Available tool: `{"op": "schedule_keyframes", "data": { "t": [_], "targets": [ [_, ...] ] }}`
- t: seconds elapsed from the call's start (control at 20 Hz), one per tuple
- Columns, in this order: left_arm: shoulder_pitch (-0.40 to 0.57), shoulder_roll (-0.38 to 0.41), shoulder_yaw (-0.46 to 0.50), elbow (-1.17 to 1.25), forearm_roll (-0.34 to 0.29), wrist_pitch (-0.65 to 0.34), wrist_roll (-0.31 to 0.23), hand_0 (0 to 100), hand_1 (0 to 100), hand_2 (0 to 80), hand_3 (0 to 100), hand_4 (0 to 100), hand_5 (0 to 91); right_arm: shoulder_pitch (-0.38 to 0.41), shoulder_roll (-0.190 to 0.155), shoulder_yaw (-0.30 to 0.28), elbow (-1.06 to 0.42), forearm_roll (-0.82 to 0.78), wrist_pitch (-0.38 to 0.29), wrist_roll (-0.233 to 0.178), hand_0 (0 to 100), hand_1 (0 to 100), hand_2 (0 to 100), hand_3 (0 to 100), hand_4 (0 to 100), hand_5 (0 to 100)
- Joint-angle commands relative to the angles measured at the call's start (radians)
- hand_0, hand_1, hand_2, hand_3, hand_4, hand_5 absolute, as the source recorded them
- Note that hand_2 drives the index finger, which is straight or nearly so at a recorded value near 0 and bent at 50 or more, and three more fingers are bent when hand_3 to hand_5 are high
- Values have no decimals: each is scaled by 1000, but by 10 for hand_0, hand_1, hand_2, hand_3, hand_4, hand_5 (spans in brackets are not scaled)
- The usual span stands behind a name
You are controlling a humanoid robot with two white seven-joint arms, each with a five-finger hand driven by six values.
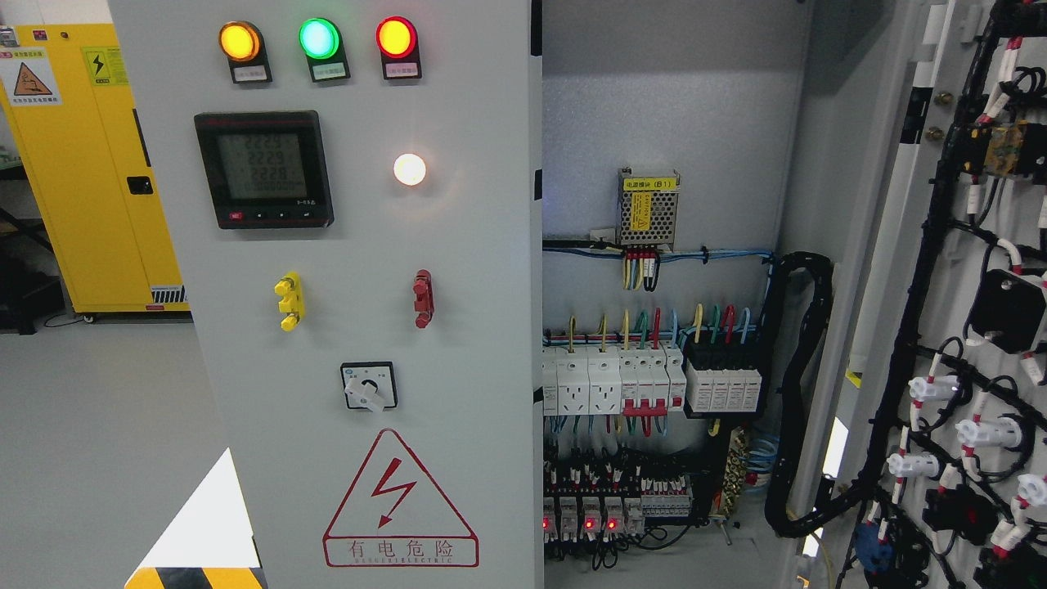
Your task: Open door with both hands
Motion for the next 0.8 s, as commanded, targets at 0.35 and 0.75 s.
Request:
{"op": "schedule_keyframes", "data": {
  "t": [0.35,0.75],
  "targets": [
    [2,7,68,172,-14,34,189,0,0,0,0,0,0,190,-39,18,-566,0,-1,-34,216,0,0,0,0,0],
    [2,7,47,169,-173,-1,195,0,0,0,0,0,0,348,-62,123,-1009,-6,-4,-33,217,0,0,0,0,0]
  ]
}}
